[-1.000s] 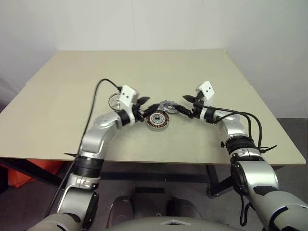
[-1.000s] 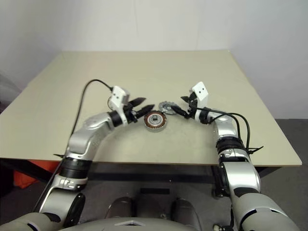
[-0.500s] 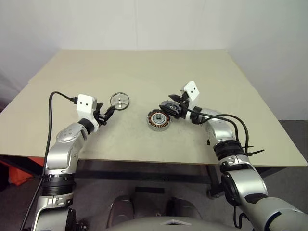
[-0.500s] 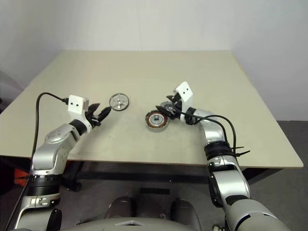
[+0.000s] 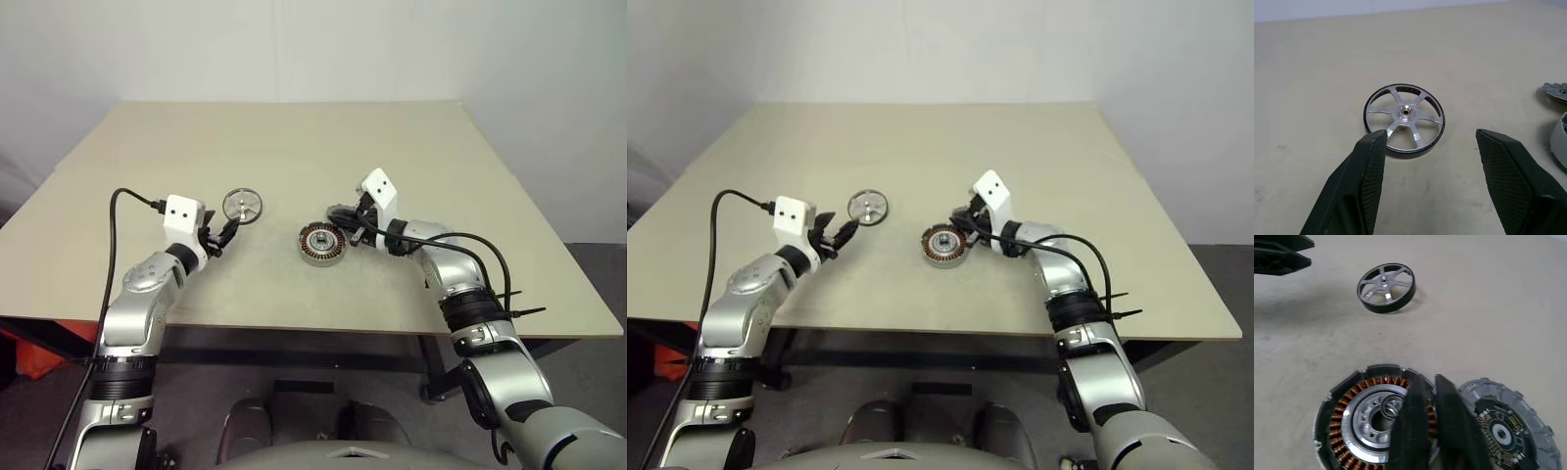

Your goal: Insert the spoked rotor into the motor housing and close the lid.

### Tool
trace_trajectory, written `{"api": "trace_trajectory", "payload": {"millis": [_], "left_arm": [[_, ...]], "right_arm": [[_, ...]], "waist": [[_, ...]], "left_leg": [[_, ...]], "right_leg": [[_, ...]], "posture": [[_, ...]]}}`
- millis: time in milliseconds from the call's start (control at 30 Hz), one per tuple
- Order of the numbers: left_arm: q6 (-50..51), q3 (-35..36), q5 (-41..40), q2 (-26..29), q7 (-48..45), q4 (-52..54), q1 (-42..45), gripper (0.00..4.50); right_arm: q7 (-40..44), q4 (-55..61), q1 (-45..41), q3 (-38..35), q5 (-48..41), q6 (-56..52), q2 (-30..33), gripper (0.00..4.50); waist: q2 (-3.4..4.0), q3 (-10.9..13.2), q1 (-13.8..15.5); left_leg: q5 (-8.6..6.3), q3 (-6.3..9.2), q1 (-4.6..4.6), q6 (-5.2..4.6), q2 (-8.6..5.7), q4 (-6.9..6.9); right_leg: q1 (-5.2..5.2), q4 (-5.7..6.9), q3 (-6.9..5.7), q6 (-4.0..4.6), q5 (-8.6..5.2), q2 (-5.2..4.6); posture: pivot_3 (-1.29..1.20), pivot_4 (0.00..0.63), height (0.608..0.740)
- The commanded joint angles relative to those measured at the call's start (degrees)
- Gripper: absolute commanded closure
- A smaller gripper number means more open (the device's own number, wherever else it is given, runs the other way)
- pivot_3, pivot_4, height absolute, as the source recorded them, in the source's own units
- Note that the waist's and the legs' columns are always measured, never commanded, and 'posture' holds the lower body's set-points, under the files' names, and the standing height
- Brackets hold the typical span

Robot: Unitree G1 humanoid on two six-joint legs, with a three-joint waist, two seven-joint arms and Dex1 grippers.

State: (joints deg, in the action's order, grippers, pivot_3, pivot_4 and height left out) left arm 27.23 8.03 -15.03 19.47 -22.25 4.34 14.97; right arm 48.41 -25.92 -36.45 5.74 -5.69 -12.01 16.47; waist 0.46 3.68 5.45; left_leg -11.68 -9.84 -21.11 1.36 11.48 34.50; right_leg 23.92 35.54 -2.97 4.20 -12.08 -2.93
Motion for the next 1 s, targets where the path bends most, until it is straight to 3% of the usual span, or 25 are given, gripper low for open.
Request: {"api": "trace_trajectory", "payload": {"millis": [33,433,1000], "left_arm": [[-1.45,-0.07,0.18,0.16,0.14,1.36,0.53,1.45],[-1.44,-0.73,0.60,0.26,0.54,1.62,-0.14,1.45],[-1.53,-1.20,0.70,0.12,0.57,1.91,-0.79,1.45]], "right_arm": [[-0.19,1.47,-1.33,1.24,-0.14,-0.45,-1.23,4.48],[-1.27,-11.06,-7.72,4.24,2.59,4.90,-6.75,4.48],[-1.41,-20.22,-11.43,2.31,3.79,11.33,-3.83,4.48]], "waist": [[0.00,0.00,-0.02],[0.00,0.00,-0.16],[-0.02,0.01,-0.12]], "left_leg": [[0.00,0.00,0.00,0.00,0.00,0.00],[0.06,0.03,0.02,0.11,0.01,-0.01],[0.09,0.05,0.03,0.15,0.01,-0.01]], "right_leg": [[0.00,0.00,0.00,0.00,0.00,0.00],[0.00,0.04,0.00,0.01,0.01,0.00],[0.00,0.12,-0.01,0.02,0.01,0.00]], "posture": [[0.00,0.000,0.740],[0.00,0.000,0.740],[0.00,0.000,0.740]]}}
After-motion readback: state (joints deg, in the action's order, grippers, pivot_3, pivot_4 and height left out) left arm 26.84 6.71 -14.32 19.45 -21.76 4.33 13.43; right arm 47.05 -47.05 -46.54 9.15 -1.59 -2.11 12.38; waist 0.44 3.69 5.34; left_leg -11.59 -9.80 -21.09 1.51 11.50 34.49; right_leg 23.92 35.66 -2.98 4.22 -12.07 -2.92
